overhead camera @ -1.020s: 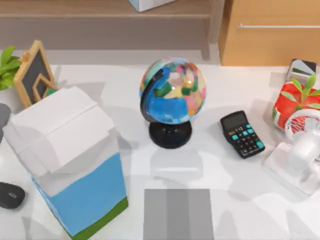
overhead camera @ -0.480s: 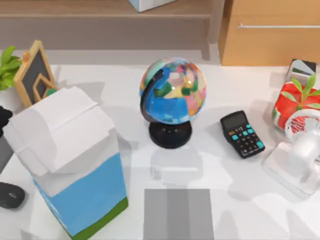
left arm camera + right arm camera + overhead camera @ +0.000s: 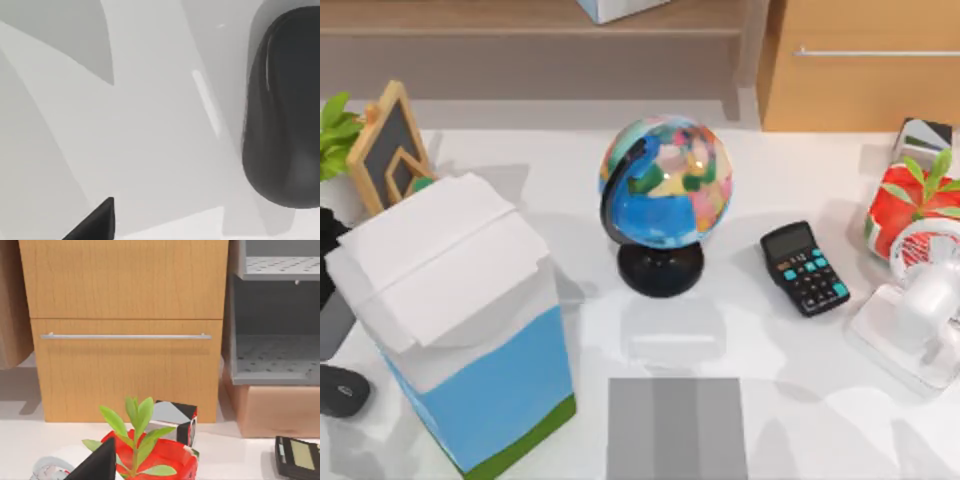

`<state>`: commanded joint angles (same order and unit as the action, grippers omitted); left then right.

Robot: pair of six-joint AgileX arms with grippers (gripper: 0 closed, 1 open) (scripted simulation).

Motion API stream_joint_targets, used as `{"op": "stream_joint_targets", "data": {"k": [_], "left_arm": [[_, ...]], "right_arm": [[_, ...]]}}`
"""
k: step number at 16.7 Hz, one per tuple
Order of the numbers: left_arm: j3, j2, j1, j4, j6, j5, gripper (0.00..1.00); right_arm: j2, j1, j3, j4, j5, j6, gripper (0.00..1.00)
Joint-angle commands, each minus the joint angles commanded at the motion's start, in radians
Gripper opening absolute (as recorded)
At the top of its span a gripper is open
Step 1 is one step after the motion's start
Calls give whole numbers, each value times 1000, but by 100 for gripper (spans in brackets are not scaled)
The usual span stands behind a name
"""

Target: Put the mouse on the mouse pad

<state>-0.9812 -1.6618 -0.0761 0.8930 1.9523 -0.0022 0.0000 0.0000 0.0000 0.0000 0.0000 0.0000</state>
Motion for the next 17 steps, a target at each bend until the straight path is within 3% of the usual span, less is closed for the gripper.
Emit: {"op": "stream_joint_targets", "data": {"k": [5, 11, 17], "left_arm": [[187, -38, 18, -224, -14, 1, 100], [217, -36, 27, -254, -22, 1, 100], [217, -36, 27, -254, -22, 1, 55]], "right_arm": [[0, 0, 0, 0, 0, 0, 100], [0, 0, 0, 0, 0, 0, 100], [0, 0, 0, 0, 0, 0, 100]]}}
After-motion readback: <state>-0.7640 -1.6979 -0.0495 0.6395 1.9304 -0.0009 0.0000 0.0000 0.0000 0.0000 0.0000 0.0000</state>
